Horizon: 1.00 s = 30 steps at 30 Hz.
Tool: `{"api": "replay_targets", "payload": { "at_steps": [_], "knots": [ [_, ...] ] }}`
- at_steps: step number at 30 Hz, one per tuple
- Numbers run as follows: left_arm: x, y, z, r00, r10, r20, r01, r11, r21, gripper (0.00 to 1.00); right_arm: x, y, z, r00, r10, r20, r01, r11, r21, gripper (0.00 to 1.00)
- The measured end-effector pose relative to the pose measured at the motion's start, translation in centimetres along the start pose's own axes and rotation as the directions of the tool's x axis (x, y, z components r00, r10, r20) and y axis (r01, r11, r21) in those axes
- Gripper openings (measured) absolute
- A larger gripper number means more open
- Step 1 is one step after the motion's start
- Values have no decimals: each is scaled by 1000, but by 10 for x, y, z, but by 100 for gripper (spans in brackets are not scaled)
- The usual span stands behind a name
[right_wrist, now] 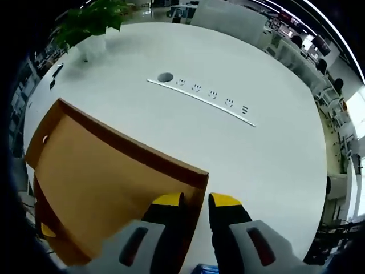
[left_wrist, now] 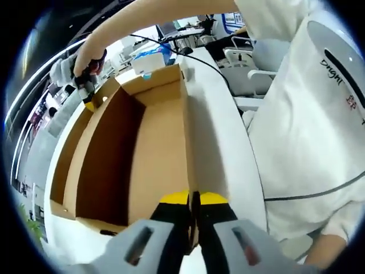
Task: Operate the shoe box by opening the lid, removing the specified soft item, and placing it in the target area until the item is outside and the box remains undamaged.
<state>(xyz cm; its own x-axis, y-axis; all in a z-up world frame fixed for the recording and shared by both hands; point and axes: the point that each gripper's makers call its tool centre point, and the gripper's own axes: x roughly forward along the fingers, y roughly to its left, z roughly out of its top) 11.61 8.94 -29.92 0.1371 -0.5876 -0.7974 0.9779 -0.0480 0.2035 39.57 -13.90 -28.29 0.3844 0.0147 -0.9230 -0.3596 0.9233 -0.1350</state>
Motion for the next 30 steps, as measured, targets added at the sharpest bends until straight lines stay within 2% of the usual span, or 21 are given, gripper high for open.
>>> {"api": "replay_targets", "payload": {
  "at_steps": [2,3,4,5,9,12,15,16,18,24,30],
  "knots": [
    [0,0,0,1000,3,2,-3,1000,7,2,4,1,-1,1000,13,-8,-13,1000,13,8],
    [0,0,0,1000,1,4,-1,1000,20,3,4,-4,-1,1000,-12,-8,12,1000,-12,6],
    [0,1,0,1000,2,8,-2,999,48,3,4,-3,0,1000,-2,-3,2,1000,-22,6],
    [-1,0,-1,1000,2,11,-3,999,43,3,4,-3,1,1000,0,4,0,1000,-20,6],
    [-1,3,0,1000,-13,23,14,999,-29,2,2,-5,6,999,10,53,-14,998,68,4],
    [-1,2,0,1000,-19,23,20,999,-36,2,-3,-7,7,996,22,89,-30,995,92,3],
    [0,2,0,1000,-19,13,20,999,-31,2,-14,-11,12,990,-2,139,-1,1000,22,4],
    [0,2,0,1000,-18,11,18,1000,-17,2,-20,-11,7,990,-16,141,12,1000,27,4],
    [1,4,1,1000,-11,10,11,1000,-18,2,-31,-15,16,976,-32,214,24,999,40,4],
    [3,9,1,1000,15,8,-14,1000,-21,2,-45,-24,18,958,-64,280,41,995,87,3],
    [3,12,1,1000,20,9,-20,999,-50,2,-47,-24,20,945,-68,320,38,995,97,3]
  ]
}}
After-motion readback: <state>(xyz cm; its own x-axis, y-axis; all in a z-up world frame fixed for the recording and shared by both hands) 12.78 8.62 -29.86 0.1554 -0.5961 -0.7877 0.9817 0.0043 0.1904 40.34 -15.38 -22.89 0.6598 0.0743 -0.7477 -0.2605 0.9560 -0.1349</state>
